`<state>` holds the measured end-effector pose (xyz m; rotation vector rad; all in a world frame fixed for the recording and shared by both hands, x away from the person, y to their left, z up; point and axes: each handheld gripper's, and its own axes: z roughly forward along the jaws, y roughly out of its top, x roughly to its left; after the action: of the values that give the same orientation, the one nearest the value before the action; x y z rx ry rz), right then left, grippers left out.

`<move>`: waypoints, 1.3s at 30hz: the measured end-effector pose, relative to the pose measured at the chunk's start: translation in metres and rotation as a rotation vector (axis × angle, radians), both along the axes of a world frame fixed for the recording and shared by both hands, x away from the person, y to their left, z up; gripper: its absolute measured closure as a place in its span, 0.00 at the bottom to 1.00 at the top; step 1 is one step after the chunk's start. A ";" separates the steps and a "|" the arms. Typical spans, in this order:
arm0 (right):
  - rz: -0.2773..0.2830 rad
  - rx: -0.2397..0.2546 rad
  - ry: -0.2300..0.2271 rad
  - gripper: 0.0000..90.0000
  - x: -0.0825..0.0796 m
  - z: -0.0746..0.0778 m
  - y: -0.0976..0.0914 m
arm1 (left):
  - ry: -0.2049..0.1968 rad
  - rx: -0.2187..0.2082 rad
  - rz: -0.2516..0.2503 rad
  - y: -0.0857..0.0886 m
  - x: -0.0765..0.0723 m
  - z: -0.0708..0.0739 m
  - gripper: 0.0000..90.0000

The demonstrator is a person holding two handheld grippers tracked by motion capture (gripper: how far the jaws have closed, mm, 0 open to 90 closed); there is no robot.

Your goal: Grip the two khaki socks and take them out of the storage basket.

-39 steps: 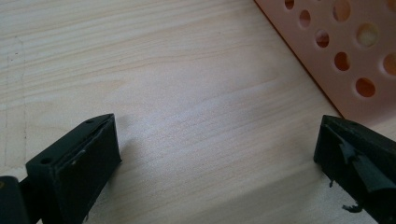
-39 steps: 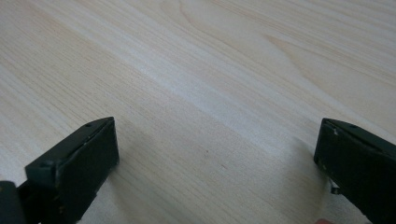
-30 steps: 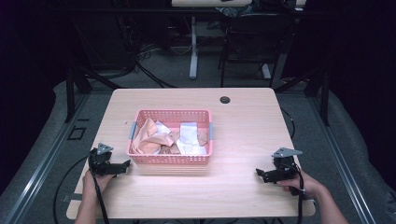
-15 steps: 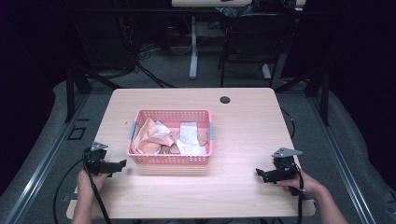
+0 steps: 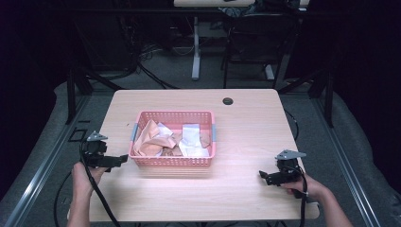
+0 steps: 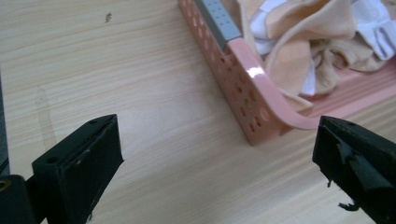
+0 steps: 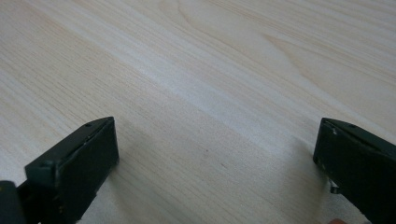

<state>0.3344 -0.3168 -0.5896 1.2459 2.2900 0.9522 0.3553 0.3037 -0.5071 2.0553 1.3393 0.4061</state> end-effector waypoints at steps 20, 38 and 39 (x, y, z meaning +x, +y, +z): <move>0.001 0.000 0.001 0.00 0.000 0.000 0.000 | -0.007 0.090 -0.129 -0.019 0.013 0.048 0.00; 0.001 0.000 0.001 0.00 0.000 0.000 0.000 | 0.013 0.113 -0.238 -0.055 0.040 0.061 0.00; 0.001 0.001 0.000 0.00 0.000 0.000 0.000 | 0.014 0.113 -0.241 -0.057 0.041 0.061 0.00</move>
<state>0.3344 -0.3169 -0.5895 1.2457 2.2908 0.9529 0.3961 0.2469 -0.4459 2.2846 1.0810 0.3679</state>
